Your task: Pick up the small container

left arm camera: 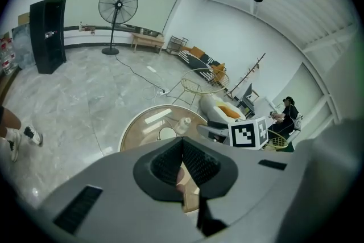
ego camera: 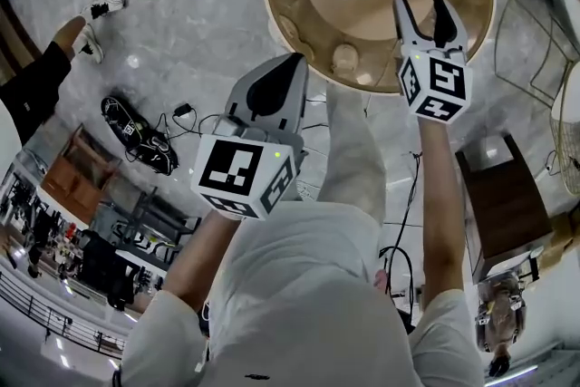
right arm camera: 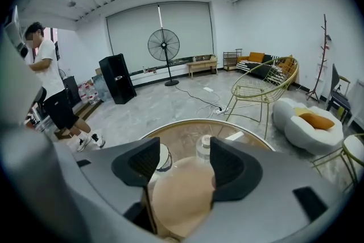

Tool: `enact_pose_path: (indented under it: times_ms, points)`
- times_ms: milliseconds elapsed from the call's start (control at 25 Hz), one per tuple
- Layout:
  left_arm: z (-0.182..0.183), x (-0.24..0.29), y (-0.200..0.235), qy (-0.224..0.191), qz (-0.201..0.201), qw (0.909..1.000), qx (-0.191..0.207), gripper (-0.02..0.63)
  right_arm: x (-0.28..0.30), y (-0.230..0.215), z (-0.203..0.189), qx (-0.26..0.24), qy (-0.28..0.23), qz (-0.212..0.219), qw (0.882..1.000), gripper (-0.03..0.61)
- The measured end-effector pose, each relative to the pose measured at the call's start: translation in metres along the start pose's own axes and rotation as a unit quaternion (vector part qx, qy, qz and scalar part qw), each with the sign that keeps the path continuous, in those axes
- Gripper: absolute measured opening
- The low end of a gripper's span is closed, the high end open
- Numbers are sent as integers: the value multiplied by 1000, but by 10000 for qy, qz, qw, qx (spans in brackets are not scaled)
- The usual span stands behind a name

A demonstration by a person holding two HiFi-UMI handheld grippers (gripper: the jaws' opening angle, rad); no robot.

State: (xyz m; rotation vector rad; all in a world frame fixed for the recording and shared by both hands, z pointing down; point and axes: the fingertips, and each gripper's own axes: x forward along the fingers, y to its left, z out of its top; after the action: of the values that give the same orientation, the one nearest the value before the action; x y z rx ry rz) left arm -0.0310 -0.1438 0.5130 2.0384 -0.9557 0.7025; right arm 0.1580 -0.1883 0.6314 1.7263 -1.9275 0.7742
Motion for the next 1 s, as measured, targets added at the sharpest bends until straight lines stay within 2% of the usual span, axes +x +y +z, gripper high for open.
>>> enact_pose_path:
  times_ms: [400, 1000]
  points:
    - [-8, 34, 18, 156, -76, 9998, -23, 18, 53, -21, -25, 279, 155, -258, 9992, 330]
    - [-20, 76, 42, 238, -125, 9996, -69, 18, 120, -49, -58, 289, 361, -711, 9964, 377]
